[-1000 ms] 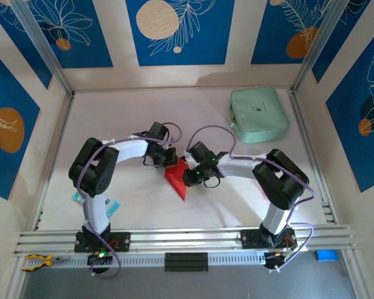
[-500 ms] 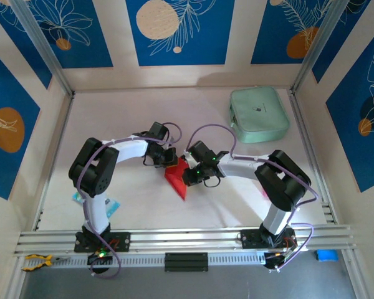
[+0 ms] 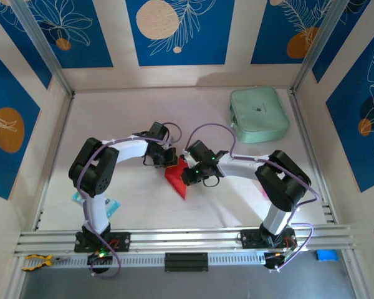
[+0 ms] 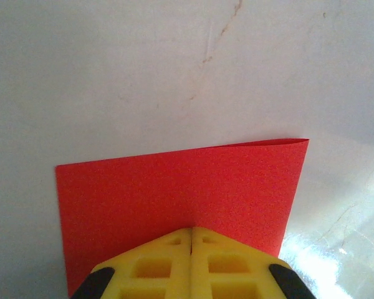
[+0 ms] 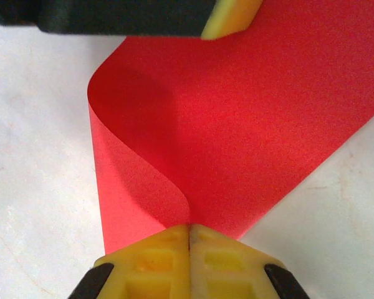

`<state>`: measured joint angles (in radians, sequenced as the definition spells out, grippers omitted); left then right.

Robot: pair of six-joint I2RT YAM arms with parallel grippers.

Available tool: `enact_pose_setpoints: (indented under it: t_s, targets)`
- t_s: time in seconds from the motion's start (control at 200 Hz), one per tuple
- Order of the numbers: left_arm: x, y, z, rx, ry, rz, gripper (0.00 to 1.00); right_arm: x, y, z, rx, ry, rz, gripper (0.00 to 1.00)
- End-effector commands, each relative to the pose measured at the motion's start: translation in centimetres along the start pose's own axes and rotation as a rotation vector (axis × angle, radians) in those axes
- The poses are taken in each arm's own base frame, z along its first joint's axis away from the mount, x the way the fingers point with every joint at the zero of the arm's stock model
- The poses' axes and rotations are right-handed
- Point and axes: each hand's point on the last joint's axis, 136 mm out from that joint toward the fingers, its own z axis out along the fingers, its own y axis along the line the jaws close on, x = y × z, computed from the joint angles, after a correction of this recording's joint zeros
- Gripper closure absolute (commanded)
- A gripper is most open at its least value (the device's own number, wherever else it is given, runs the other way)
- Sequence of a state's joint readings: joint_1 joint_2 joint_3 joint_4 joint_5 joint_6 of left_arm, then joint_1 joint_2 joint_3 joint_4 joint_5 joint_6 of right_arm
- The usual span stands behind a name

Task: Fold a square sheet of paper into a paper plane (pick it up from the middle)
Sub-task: Third fold the triangle at the center of the table.

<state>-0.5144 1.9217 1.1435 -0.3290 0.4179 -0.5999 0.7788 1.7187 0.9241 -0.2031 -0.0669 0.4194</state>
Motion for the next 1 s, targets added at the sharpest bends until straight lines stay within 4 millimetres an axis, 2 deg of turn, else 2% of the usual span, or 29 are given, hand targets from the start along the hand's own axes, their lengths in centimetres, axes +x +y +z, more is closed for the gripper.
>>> enact_pose_setpoints:
  t_s: [0.0,0.54,0.8,0.995]
  targets:
    - [1.1,1.9,1.1,-0.053,0.054,-0.026,0.92,-0.6,0.1,0.2,0.01,0.0,-0.016,1.0]
    - [1.1,1.9,1.1,-0.052,0.053,-0.027,0.93,0.7,-0.3,0.4,0.024,0.038,-0.009,1.0]
    - [1.2,1.8,1.3,-0.047,0.056,-0.029,0.93,0.3,-0.2,0.7,0.019,0.033,-0.007,1.0]
    - [1.2,2.0,1.3,-0.051,0.057,-0.028,0.93,0.8,-0.4,1.2,0.019,0.05,0.002,1.0]
